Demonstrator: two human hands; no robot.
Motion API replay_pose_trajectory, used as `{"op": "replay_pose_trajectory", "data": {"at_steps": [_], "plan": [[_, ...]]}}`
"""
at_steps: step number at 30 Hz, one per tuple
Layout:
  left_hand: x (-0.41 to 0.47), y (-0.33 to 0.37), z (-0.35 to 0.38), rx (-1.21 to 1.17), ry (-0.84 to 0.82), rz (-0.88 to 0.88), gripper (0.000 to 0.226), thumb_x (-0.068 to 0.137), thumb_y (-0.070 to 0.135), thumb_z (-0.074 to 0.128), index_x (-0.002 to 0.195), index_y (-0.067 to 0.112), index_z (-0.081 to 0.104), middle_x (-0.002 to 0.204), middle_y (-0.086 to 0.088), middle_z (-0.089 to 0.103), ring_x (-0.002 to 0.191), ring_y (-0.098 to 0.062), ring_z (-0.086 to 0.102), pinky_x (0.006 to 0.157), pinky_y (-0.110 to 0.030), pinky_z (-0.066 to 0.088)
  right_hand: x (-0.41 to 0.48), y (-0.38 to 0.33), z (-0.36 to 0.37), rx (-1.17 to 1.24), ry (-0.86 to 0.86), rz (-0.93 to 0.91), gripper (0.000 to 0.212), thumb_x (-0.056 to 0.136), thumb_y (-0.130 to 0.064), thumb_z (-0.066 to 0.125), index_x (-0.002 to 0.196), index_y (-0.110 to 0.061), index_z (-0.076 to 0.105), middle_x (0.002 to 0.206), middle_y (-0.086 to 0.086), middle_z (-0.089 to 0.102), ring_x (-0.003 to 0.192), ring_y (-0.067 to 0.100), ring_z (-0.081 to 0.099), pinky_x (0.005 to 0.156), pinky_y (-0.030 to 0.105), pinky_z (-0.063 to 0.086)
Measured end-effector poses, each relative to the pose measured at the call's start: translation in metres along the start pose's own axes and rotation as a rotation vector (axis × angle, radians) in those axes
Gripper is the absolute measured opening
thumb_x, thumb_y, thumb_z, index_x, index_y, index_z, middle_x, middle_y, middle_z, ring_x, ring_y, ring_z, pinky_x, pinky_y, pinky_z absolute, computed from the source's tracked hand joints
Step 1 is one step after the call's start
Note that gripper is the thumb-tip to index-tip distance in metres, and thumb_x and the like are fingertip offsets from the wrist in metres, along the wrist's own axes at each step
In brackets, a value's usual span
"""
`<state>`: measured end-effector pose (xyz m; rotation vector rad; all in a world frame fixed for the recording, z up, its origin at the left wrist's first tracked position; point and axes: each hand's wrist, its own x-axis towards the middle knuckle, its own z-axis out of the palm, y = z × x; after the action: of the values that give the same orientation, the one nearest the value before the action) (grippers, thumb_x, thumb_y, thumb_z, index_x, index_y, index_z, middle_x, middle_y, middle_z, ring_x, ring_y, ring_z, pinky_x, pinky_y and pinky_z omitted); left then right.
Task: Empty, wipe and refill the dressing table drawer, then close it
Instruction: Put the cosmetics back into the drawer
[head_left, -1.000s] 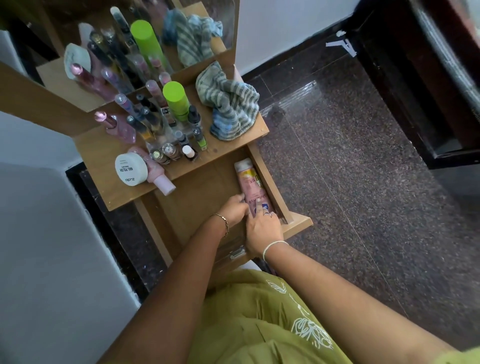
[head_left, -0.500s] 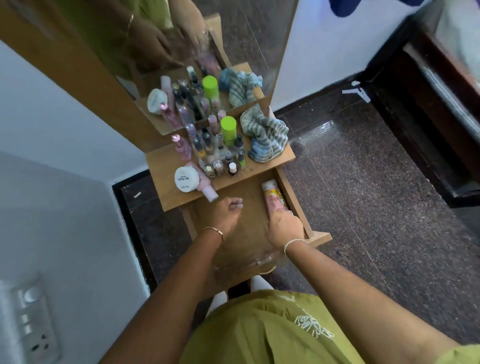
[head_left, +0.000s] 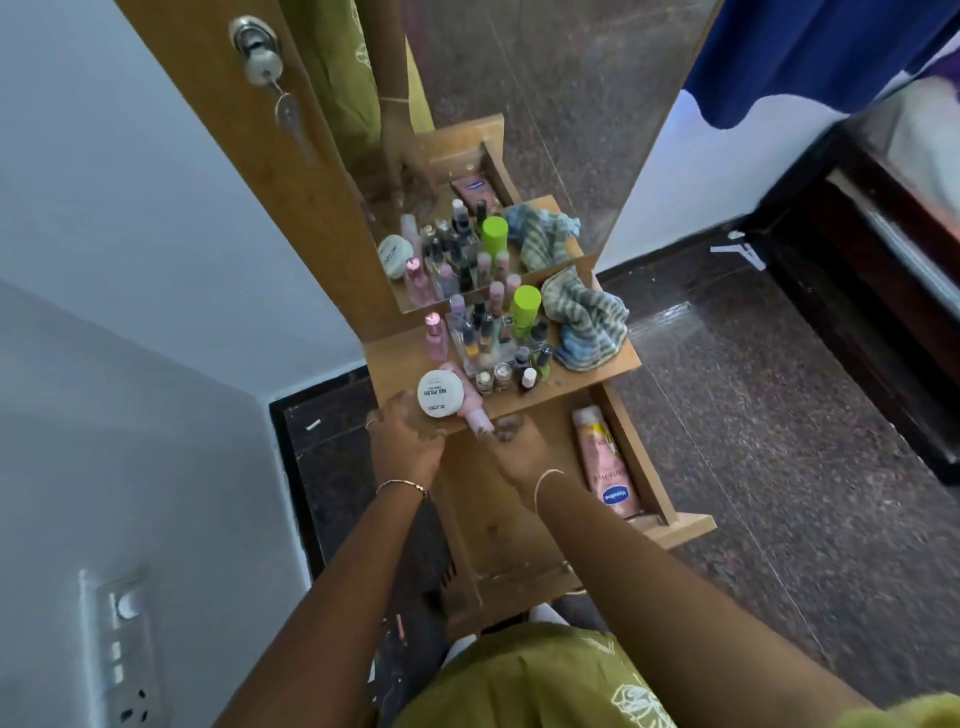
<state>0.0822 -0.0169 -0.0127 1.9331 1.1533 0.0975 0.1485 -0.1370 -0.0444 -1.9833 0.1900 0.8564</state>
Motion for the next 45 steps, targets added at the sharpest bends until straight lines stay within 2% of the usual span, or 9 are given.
{"op": "replay_pose_trajectory", "data": {"at_steps": [2,5,9,12,21,24,31,39,45], "plan": [[0.007,0.001,0.0,0.032,-0.079,0.094,0.071,0.065,0.007,0.079,0.13,0.011,0.05,0.126,-0.019,0.046,0.121,-0.033,0.041,0.097,-0.044,0.046,0.004,0.002,0.004,0.02,0.023,0.016,0.039,0.084,-0.018,0.07,0.114,0.0,0.051,0.076,-0.003,0.053,0.082,0.018,0.054,0.073,0.027,0.042],[0.017,0.003,0.003,0.141,-0.146,0.184,0.078,0.065,0.009,0.079,0.135,0.012,0.046,0.127,-0.016,0.047,0.127,-0.032,0.034,0.103,-0.042,0.039,0.008,0.006,0.008,0.036,0.069,0.034,0.037,0.084,-0.013,0.069,0.112,0.004,0.053,0.07,-0.006,0.049,0.078,0.018,0.053,0.064,0.023,0.041],[0.032,0.006,0.006,0.216,-0.215,0.188,0.086,0.068,0.013,0.08,0.142,0.017,0.037,0.136,-0.014,0.04,0.131,-0.03,0.033,0.106,-0.046,0.037,0.011,0.007,0.013,0.153,0.059,0.111,0.035,0.083,-0.015,0.072,0.11,0.002,0.057,0.082,0.006,0.061,0.079,0.021,0.058,0.077,0.037,0.05],[0.039,0.008,0.006,0.202,-0.21,0.204,0.084,0.068,0.008,0.079,0.141,0.017,0.037,0.135,-0.014,0.043,0.129,-0.029,0.038,0.105,-0.045,0.039,0.01,0.003,0.021,0.236,0.029,0.131,0.026,0.085,-0.013,0.069,0.105,-0.004,0.057,0.093,0.014,0.06,0.082,0.024,0.056,0.076,0.037,0.046],[0.041,0.01,0.001,0.268,-0.257,0.265,0.072,0.066,0.014,0.079,0.128,0.017,0.044,0.12,-0.012,0.053,0.115,-0.03,0.048,0.091,-0.046,0.047,-0.013,0.005,0.014,0.321,0.095,0.094,0.017,0.093,-0.01,0.058,0.108,-0.002,0.057,0.091,0.014,0.06,0.071,0.022,0.055,0.069,0.035,0.048],[0.034,0.009,0.0,0.274,-0.249,0.284,0.071,0.064,0.017,0.079,0.126,0.017,0.045,0.117,-0.012,0.054,0.112,-0.029,0.048,0.086,-0.041,0.046,-0.023,0.008,0.004,0.366,0.093,0.1,0.021,0.096,-0.008,0.054,0.115,0.0,0.054,0.094,0.014,0.058,0.062,0.016,0.052,0.059,0.028,0.046],[0.005,0.004,0.005,0.207,-0.285,0.294,0.069,0.061,0.025,0.078,0.122,0.023,0.047,0.114,-0.007,0.053,0.092,-0.015,0.042,0.074,-0.027,0.038,-0.048,0.032,-0.041,0.416,0.109,0.105,0.016,0.1,-0.009,0.043,0.114,-0.015,0.048,0.1,0.005,0.057,0.074,0.013,0.052,0.067,0.027,0.047],[-0.03,0.001,0.023,0.194,-0.385,0.373,0.067,0.062,0.027,0.08,0.121,0.018,0.05,0.112,-0.005,0.052,0.102,-0.02,0.048,0.08,-0.027,0.041,-0.049,0.07,-0.075,0.426,0.307,0.128,0.023,0.099,-0.003,0.04,0.119,-0.01,0.049,0.093,0.004,0.057,0.069,0.01,0.053,0.06,0.02,0.047],[-0.036,0.008,0.038,0.217,-0.407,0.37,0.07,0.062,0.028,0.083,0.123,0.017,0.05,0.116,-0.007,0.052,0.107,-0.021,0.049,0.088,-0.031,0.045,-0.033,0.067,-0.088,0.275,0.364,0.103,0.023,0.096,-0.011,0.05,0.118,-0.017,0.055,0.114,0.009,0.062,0.104,0.023,0.061,0.093,0.042,0.052]]}}
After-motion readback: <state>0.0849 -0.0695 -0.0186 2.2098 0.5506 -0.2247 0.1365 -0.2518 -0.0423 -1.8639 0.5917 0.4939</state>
